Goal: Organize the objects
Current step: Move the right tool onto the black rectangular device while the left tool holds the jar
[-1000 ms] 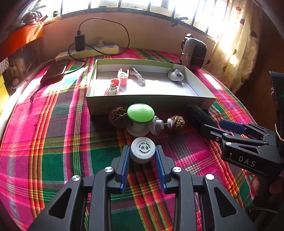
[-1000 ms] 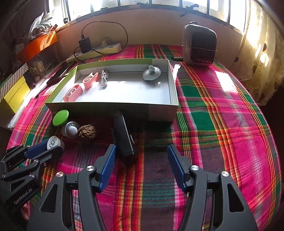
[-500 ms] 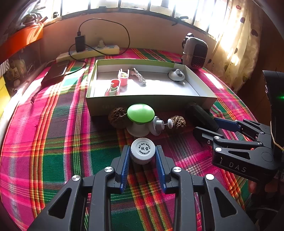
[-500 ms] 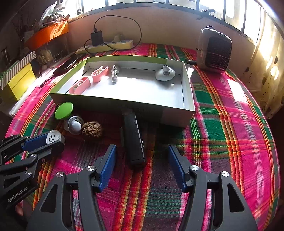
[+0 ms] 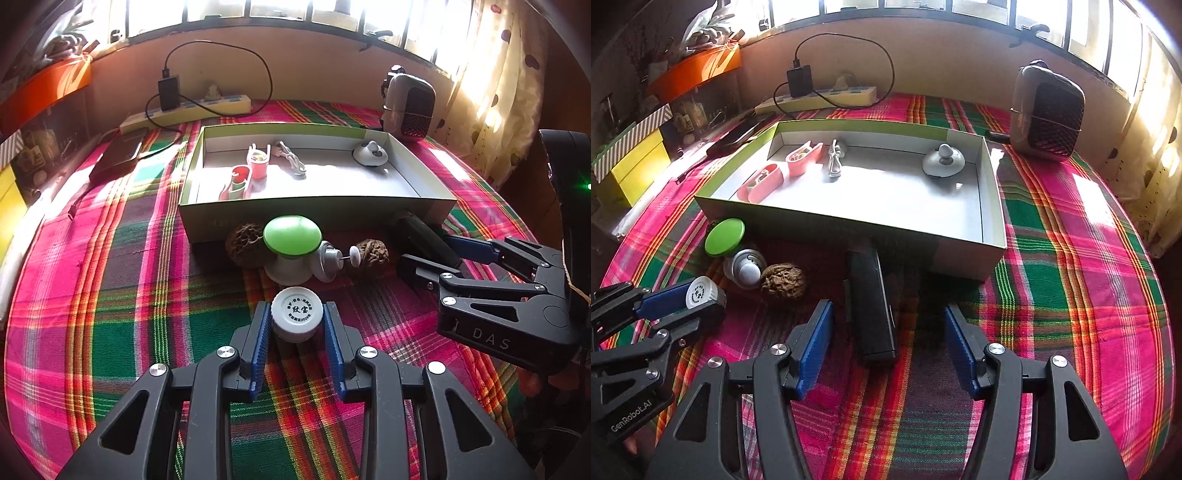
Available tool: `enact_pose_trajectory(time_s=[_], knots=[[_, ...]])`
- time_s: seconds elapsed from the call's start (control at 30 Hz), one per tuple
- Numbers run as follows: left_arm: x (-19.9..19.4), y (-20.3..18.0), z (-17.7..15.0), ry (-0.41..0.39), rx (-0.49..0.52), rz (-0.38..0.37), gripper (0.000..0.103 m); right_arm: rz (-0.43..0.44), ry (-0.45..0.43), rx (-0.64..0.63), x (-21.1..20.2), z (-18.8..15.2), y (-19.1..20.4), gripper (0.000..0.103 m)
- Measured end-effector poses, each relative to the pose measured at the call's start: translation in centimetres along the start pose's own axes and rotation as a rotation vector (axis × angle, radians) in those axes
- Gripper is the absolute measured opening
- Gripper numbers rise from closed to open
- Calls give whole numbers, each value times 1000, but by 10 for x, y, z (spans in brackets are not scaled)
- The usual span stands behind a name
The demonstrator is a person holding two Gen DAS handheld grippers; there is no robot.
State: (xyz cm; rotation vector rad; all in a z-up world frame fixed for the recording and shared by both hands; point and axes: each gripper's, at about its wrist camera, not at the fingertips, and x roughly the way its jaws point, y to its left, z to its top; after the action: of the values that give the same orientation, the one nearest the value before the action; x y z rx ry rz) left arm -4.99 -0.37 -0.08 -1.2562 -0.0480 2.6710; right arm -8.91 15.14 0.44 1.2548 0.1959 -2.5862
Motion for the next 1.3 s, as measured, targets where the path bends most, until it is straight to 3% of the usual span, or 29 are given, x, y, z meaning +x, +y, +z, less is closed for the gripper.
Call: enact_pose_trajectory(time_s=[0.17, 0.57, 1.3], knots=[[0, -2, 0, 1, 7, 11, 27, -1, -1, 2, 0, 0, 0, 58], [0, -3, 0, 1, 19, 28, 25, 10, -13, -12, -3, -2, 4, 26], [1, -2, -1, 1, 18, 27, 25, 8, -15, -7, -6, -6, 6, 24]])
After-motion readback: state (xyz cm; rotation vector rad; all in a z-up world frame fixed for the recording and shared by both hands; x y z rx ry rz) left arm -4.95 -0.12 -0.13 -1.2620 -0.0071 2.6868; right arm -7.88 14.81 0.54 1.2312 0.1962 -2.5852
